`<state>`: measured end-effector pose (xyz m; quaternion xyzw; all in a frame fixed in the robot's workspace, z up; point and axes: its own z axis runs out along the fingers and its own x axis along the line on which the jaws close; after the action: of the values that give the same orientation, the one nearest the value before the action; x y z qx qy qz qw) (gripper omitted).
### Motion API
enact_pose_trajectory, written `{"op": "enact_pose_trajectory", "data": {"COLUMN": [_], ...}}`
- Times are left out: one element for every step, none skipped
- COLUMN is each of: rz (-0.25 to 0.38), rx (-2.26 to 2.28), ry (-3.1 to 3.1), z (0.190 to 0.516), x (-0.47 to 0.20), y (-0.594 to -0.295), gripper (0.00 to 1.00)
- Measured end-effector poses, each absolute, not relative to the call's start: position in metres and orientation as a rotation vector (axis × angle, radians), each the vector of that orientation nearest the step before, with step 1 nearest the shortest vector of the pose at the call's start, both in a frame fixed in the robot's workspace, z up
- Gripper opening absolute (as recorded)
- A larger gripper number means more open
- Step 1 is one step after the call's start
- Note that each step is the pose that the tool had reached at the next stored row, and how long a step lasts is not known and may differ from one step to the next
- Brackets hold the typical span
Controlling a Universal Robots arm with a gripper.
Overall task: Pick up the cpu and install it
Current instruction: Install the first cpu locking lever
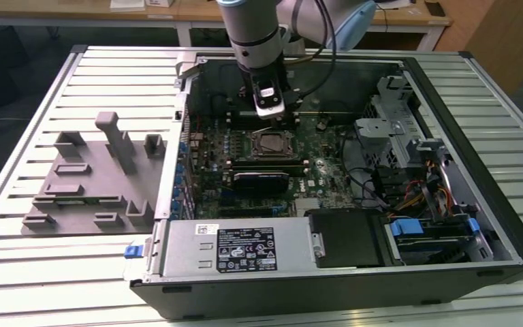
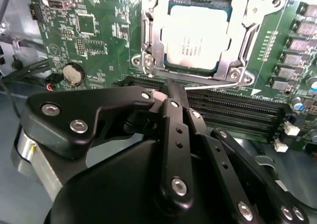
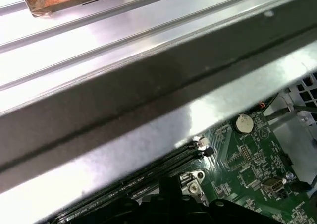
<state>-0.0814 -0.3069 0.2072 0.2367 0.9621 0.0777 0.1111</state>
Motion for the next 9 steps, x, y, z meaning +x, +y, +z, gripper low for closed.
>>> {"op": "enact_pose_trajectory", "data": {"rz": [0.228, 0.228, 0.228, 0.228, 0.228, 0.228, 0.228, 0.228, 0.228], "rx": [0.695, 0.696, 0.696, 0.696, 0.697, 0.697, 0.698, 0.699, 0.700], "ry": [2.826, 2.826, 2.825, 2.825, 2.825, 2.825, 2.825, 2.824, 2.824], "z": [0.2070, 0.2068, 0.2066, 0.2064, 0.2061, 0.2057, 0.2053, 0.2048, 0.2043], "x": [-0.0815, -0.0815, -0.0815, -0.0815, -0.0815, -0.0815, -0.0815, -0.0815, -0.0814], "y": [-0.3059, -0.3050, -0.3041, -0.3033, -0.3025, -0.3018, -0.3012, -0.3008, -0.3007], "gripper": [0.11, 0.11, 0.11, 0.11, 0.11, 0.11, 0.11, 0.11, 0.11]}}
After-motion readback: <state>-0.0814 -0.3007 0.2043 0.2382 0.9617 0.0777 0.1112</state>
